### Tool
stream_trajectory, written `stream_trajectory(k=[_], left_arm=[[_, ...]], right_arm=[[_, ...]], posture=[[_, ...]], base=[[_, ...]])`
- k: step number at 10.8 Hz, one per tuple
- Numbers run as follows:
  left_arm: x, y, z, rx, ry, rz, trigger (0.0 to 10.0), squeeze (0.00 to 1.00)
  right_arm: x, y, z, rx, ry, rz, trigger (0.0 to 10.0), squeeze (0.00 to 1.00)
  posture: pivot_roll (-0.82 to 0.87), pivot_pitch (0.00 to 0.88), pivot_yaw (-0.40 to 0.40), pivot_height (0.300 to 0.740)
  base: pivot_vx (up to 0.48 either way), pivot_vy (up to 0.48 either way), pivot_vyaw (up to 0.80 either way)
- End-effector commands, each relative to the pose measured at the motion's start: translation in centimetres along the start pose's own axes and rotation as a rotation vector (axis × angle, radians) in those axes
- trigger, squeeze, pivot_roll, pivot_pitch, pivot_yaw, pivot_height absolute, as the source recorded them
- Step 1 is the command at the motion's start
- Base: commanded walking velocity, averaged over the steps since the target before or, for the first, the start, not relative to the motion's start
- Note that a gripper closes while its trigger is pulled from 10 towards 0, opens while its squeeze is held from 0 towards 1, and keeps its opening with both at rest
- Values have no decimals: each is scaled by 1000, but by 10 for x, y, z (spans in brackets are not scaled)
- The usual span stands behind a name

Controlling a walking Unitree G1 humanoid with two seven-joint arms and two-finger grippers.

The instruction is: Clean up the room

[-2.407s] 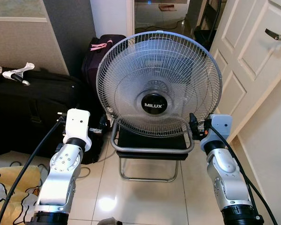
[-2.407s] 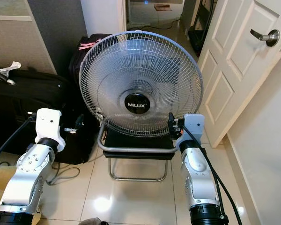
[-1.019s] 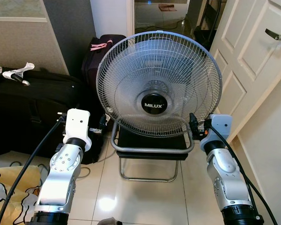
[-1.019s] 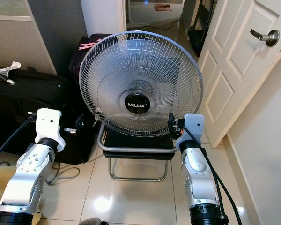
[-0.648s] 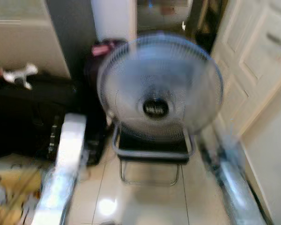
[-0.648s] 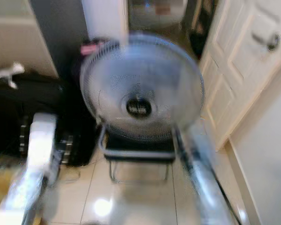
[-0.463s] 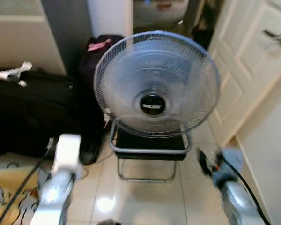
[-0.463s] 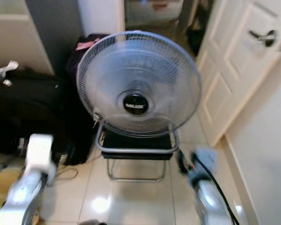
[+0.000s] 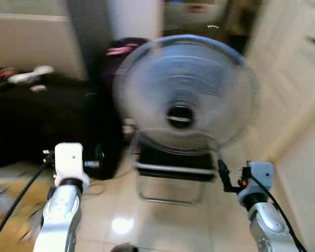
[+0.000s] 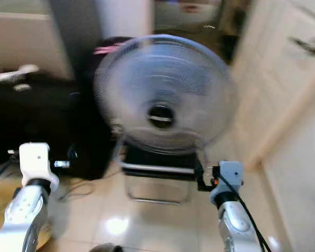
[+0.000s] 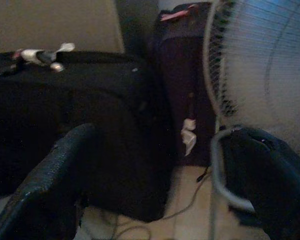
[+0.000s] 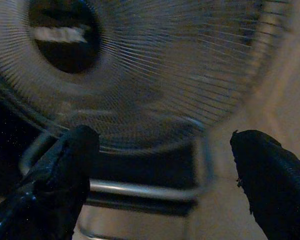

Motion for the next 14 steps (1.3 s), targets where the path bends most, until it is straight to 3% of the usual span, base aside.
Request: stream_trajectory(k=[1, 2, 3, 4, 5, 6, 7, 8, 9, 10, 14], left_arm=[[5, 2, 1, 0, -35, -15, 10000, 1000], [6, -3, 0, -55, -48, 27, 10000, 1000], [13, 2, -1, -46, -114, 6, 10000, 1000], [-3, 9, -5, 13, 7, -54, 10000, 1000], [-6, 4, 0, -28, -34, 2, 10000, 1000], [-10, 3, 4, -36, -15, 33, 10000, 1000], [-17, 4, 3, -35, 16, -9, 10000, 1000], [-9, 4, 1, -31, -18, 9, 10000, 973], [-4, 1, 2, -43, -36, 18, 10000, 220], [-4, 1, 1, -50, -24, 2, 10000, 0], [-2, 1, -6, -60, -45, -50, 10000, 0]], right_arm=[[-3, 15, -4, 48, 19, -18, 10000, 1000], [-5, 23, -6, 73, 37, -13, 10000, 1000], [-7, 31, -9, 95, 55, 0, 10000, 1000], [-9, 34, -8, 113, 61, 10, 10000, 1000], [-6, 32, -4, 139, 3, 40, 10000, 1000], [-11, 29, 0, 116, 24, 36, 10000, 1000], [-10, 25, -2, 96, 4, 6, 10000, 1000], [-13, 18, -1, 61, 5, -13, 10000, 1000], [-17, 15, -2, 48, 22, -16, 10000, 1000], [-19, 16, -3, 48, 25, -30, 10000, 1000], [-17, 17, -12, 21, 33, -61, 10000, 1000]], posture=[[-61, 0, 55, 740], [-61, 0, 60, 740], [-57, 0, 59, 740], [-54, 0, 55, 740], [-56, 0, 56, 740], [-47, 0, 45, 740], [-37, 0, 30, 740], [-41, 0, 23, 740], [-45, 0, 26, 740], [-49, 0, 23, 740], [-47, 0, 31, 740]], base=[[0, 0, 775], [0, 0, 775], [0, 0, 775], [0, 0, 800], [0, 0, 800], [0, 0, 800], [0, 0, 800], [0, 0, 800], [0, 0, 800], [0, 0, 719], [0, 0, 0]])
Point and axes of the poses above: a point about 5 cm out from each wrist's last joint towards the gripper, its own z axis pointing back from the gripper into the wrist, its own y axis along the axis of the wrist's last joint, x = y × z, the point moved 5 cm from there along -z, pointing out of the wrist towards the gripper, and after that the axes turned 5 degrees about -z, right-handed, at the moved point
